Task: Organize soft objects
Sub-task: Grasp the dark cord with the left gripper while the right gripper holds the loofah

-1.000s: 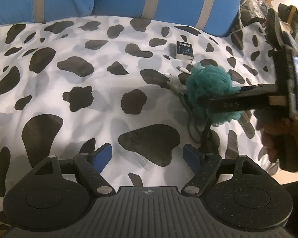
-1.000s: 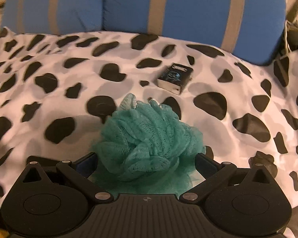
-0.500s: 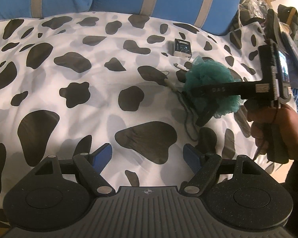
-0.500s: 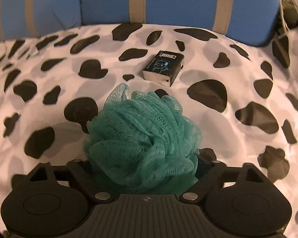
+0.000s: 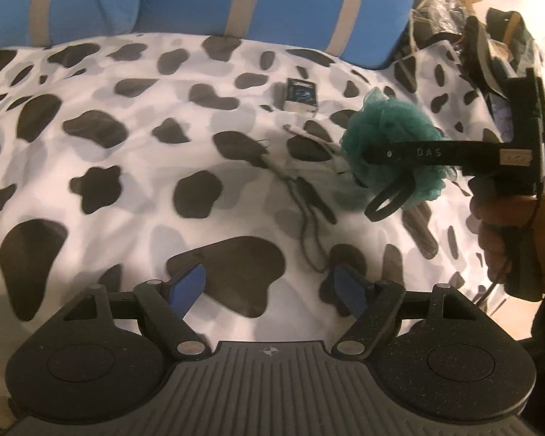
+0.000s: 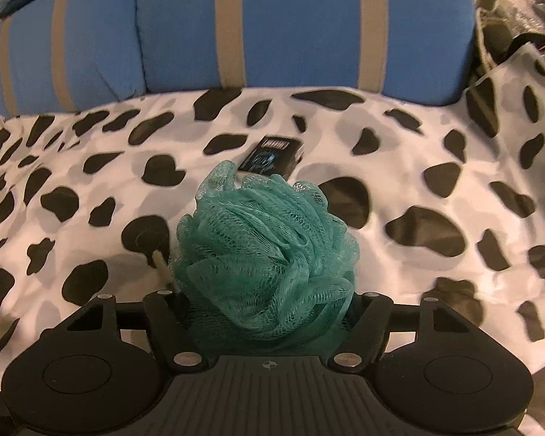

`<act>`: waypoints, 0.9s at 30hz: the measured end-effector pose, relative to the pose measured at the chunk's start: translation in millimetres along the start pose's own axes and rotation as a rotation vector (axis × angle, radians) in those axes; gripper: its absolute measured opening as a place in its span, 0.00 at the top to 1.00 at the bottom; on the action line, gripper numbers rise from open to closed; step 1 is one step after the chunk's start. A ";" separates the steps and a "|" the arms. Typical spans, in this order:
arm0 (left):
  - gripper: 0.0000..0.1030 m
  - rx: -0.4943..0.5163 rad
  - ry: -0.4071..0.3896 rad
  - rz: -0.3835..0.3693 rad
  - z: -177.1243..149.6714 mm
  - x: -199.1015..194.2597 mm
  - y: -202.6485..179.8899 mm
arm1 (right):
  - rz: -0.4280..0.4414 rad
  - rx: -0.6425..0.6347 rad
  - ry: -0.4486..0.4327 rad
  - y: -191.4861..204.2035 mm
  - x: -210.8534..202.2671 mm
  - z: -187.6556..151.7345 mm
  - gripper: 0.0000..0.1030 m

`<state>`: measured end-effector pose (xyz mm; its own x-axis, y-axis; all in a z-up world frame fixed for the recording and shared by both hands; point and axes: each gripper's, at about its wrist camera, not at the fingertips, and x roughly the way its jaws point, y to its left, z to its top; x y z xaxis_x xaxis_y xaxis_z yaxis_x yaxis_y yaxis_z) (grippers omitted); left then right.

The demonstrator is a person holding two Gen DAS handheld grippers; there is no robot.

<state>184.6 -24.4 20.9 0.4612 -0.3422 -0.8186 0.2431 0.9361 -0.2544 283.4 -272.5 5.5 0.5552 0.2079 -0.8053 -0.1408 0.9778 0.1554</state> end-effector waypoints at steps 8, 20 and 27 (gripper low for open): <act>0.24 0.091 -0.037 0.006 7.1 19.2 -31.8 | 0.028 0.040 -0.017 -28.5 -26.0 -3.5 0.32; 0.36 0.132 -0.035 0.055 25.4 70.5 -43.5 | 0.062 0.087 -0.024 -62.4 -63.9 -20.1 0.32; 0.48 0.152 -0.015 0.082 37.4 102.1 -51.3 | 0.083 0.080 -0.026 -60.1 -80.4 -26.6 0.32</act>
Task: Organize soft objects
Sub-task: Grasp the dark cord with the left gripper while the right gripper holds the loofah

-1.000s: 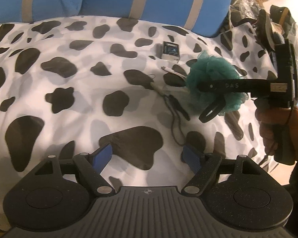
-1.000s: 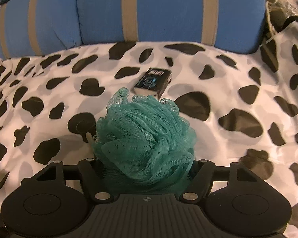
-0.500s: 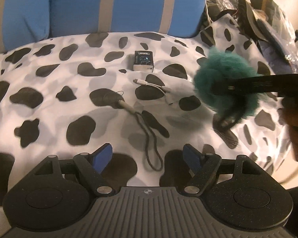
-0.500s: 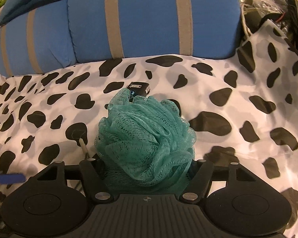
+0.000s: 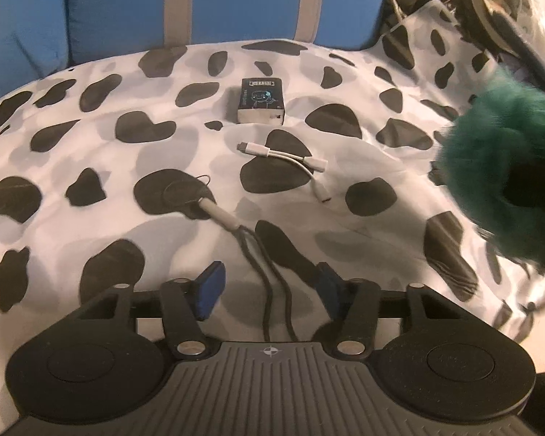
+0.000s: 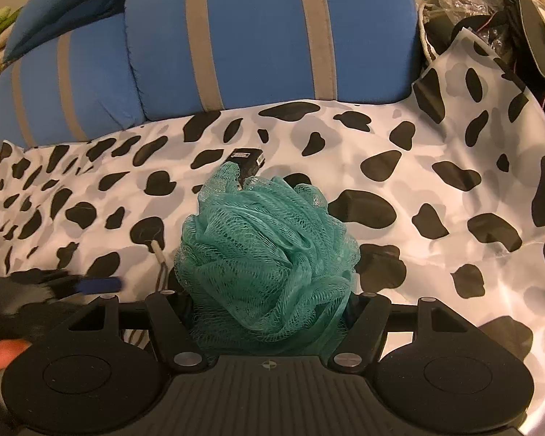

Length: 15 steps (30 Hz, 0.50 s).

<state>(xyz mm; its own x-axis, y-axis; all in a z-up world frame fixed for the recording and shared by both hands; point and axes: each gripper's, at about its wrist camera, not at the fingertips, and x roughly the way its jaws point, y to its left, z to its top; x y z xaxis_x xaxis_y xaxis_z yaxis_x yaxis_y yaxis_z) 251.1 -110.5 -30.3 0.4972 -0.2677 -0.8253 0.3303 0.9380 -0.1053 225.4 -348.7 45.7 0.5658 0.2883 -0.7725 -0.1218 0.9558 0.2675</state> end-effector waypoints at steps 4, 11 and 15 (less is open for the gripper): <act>0.58 -0.008 0.025 0.011 7.1 17.0 -0.4 | 0.011 0.007 0.000 1.7 -6.7 -3.0 0.32; 0.86 0.007 0.045 0.079 13.9 27.8 1.5 | 0.031 0.022 -0.007 4.2 -7.5 0.1 0.32; 0.94 -0.018 0.064 0.066 12.2 22.9 9.5 | 0.042 0.002 -0.007 11.8 -6.0 1.9 0.32</act>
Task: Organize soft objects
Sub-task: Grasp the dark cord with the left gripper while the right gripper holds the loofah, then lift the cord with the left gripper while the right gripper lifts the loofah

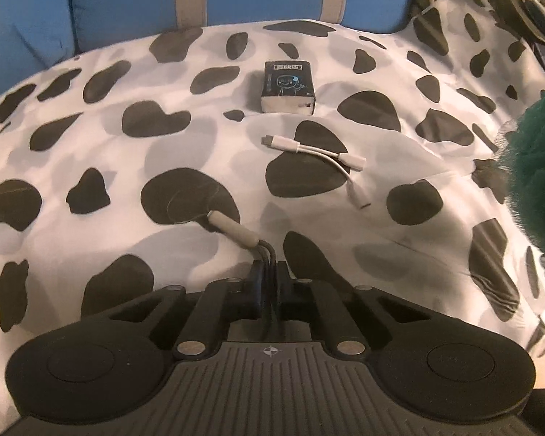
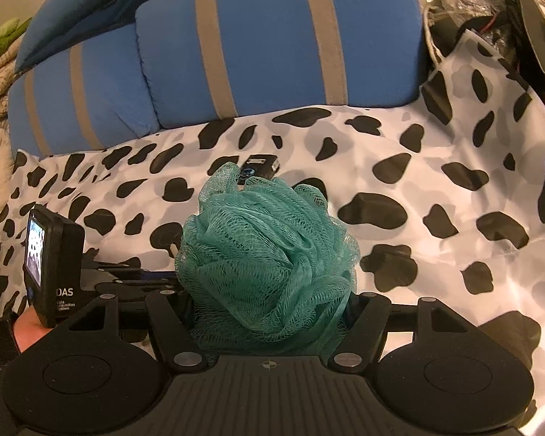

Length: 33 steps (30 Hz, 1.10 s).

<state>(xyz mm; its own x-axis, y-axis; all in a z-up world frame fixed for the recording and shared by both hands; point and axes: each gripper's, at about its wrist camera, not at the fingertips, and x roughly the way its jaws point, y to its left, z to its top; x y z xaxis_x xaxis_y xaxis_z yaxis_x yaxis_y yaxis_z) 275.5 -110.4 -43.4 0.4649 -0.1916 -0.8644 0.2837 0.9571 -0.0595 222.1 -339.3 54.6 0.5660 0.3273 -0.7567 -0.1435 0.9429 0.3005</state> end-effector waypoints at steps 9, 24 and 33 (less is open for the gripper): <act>0.94 -0.056 0.000 -0.032 -12.8 -19.9 25.4 | 0.019 -0.032 0.003 23.0 7.3 7.6 0.32; 0.94 -0.077 -0.114 -0.139 -20.9 -78.3 47.1 | 0.002 -0.064 0.023 48.3 23.2 -1.0 0.32; 0.94 -0.079 -0.150 -0.116 -31.6 -106.4 47.7 | 0.017 -0.049 0.032 52.8 14.9 -16.0 0.32</act>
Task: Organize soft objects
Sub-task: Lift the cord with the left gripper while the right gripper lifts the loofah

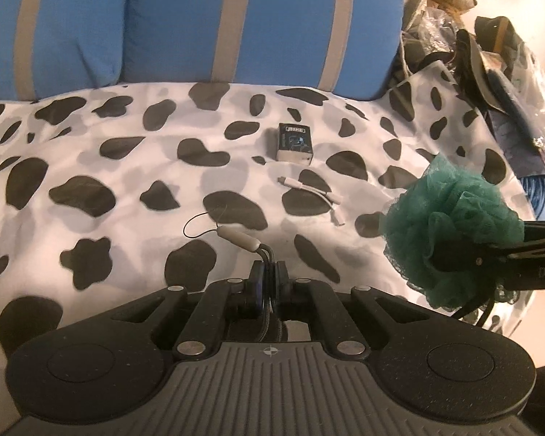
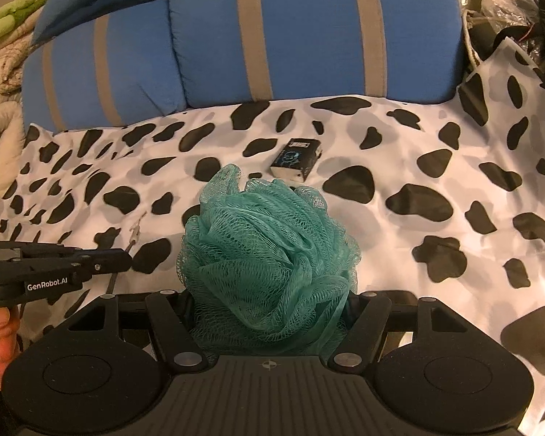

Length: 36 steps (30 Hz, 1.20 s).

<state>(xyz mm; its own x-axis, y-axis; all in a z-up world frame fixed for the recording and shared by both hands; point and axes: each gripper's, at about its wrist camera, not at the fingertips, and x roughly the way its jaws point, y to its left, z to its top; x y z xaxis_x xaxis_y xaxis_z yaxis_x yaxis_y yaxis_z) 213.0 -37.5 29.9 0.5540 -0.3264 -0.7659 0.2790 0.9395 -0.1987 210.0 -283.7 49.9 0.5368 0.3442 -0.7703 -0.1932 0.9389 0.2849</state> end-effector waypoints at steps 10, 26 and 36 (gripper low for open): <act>0.94 -0.023 -0.025 -0.015 -19.5 -28.5 -1.2 | 0.040 -0.037 0.017 14.4 -9.4 -19.1 0.32; 0.94 -0.083 -0.025 -0.099 -66.6 -69.9 -3.3 | 0.136 -0.021 0.041 19.8 -31.9 -47.9 0.32; 0.94 -0.095 0.019 -0.140 -103.7 -88.4 -14.6 | 0.144 -0.027 0.057 27.5 -45.7 -69.9 0.32</act>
<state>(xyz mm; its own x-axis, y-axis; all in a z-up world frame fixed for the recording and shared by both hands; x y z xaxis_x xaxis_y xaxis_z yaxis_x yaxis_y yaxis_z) 78.6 -11.6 37.1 0.4994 -0.4537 -0.7381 0.2766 0.8908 -0.3604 122.7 -273.3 53.1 0.4546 0.4746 -0.7537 -0.2877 0.8791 0.3800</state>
